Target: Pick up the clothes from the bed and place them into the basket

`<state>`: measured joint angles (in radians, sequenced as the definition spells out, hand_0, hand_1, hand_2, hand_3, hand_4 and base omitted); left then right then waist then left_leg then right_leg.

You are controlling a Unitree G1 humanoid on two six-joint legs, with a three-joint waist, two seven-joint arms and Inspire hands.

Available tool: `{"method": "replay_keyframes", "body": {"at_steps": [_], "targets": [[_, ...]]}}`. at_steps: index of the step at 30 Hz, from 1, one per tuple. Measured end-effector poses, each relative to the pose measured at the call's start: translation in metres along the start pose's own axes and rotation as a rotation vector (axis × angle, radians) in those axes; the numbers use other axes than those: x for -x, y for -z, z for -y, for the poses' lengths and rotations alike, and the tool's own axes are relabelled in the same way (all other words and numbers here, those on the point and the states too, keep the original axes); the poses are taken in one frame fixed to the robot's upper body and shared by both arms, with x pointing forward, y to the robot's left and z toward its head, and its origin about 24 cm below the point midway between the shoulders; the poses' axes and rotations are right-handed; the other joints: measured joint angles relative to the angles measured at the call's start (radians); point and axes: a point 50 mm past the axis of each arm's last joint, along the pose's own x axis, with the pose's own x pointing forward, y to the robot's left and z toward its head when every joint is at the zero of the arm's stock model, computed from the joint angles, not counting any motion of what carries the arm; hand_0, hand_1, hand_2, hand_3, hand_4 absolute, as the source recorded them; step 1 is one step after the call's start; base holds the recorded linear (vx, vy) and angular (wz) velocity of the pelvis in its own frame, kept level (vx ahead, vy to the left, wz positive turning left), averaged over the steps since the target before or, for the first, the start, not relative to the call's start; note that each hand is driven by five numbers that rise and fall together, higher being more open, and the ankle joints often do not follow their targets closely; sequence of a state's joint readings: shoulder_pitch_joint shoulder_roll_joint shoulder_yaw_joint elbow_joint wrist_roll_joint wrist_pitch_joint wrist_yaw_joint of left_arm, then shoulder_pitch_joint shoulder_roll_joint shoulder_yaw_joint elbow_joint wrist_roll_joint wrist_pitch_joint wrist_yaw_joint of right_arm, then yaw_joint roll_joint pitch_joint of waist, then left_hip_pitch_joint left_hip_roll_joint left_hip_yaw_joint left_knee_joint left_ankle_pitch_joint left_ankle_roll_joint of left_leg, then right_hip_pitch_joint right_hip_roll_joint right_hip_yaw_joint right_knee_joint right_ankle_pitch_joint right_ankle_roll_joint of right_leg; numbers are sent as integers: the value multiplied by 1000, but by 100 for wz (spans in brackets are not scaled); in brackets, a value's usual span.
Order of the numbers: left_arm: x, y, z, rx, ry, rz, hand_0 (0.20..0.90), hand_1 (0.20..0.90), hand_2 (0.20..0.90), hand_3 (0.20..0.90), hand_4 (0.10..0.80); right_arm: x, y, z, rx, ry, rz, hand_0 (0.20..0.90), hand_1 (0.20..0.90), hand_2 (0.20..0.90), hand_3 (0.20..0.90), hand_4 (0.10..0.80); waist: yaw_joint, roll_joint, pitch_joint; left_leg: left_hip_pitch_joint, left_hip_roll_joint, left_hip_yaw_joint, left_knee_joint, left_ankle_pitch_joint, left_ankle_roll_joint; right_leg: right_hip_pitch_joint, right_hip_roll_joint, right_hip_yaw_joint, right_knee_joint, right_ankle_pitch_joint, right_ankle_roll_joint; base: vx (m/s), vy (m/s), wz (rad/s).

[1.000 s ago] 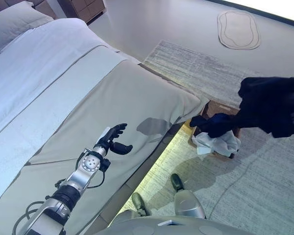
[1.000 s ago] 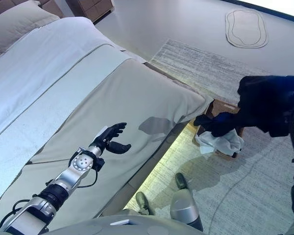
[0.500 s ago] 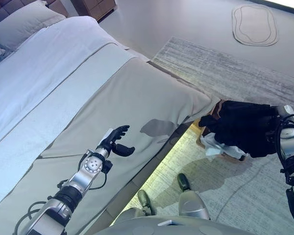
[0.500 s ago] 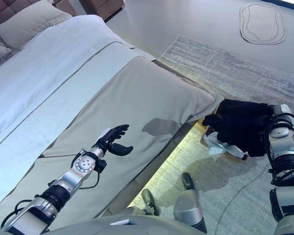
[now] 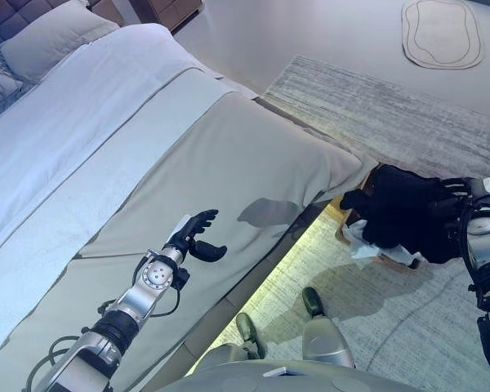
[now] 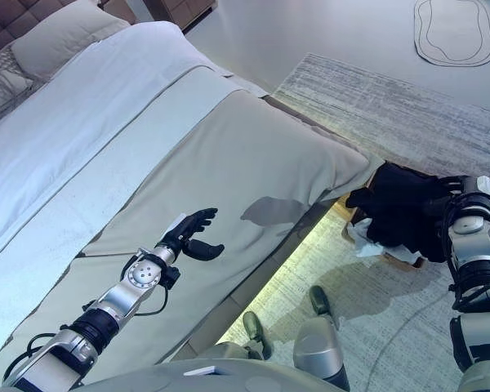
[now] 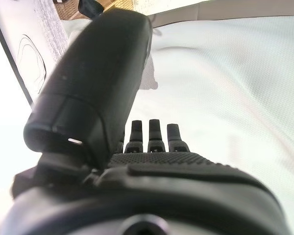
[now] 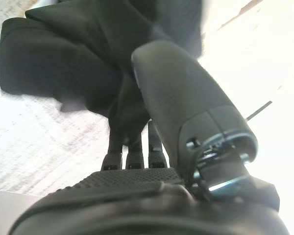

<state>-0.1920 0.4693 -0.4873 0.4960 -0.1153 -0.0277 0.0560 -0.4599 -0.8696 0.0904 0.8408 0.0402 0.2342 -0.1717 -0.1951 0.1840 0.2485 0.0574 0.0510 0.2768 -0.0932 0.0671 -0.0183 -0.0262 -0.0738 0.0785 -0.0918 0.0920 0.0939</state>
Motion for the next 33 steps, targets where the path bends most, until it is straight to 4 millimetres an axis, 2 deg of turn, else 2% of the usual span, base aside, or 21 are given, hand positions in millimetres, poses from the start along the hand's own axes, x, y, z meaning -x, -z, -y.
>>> {"method": "replay_keyframes", "body": {"at_steps": [24,26,33], "targets": [[0,0,0,4,-5,2,900,900,900,900,800,0,-5,0,-11,1,32,900,900,900,900,800,10,-10,31,7,0,-27,0,2,-2,22,0,-24,0,0,0,2,0,2],[0,0,4,16,-8,3,900,900,900,900,800,2,0,-6,-9,-13,28,900,900,900,900,800,15,-15,34,13,1,-37,0,5,-1,34,0,-36,0,0,0,17,-4,12],[2,6,22,66,-5,-20,900,900,900,900,800,13,1,-59,-92,-108,20,900,900,900,900,800,58,-28,35,19,1,-74,-1,14,-4,58,-1,-66,0,0,0,-1,19,16]]}}
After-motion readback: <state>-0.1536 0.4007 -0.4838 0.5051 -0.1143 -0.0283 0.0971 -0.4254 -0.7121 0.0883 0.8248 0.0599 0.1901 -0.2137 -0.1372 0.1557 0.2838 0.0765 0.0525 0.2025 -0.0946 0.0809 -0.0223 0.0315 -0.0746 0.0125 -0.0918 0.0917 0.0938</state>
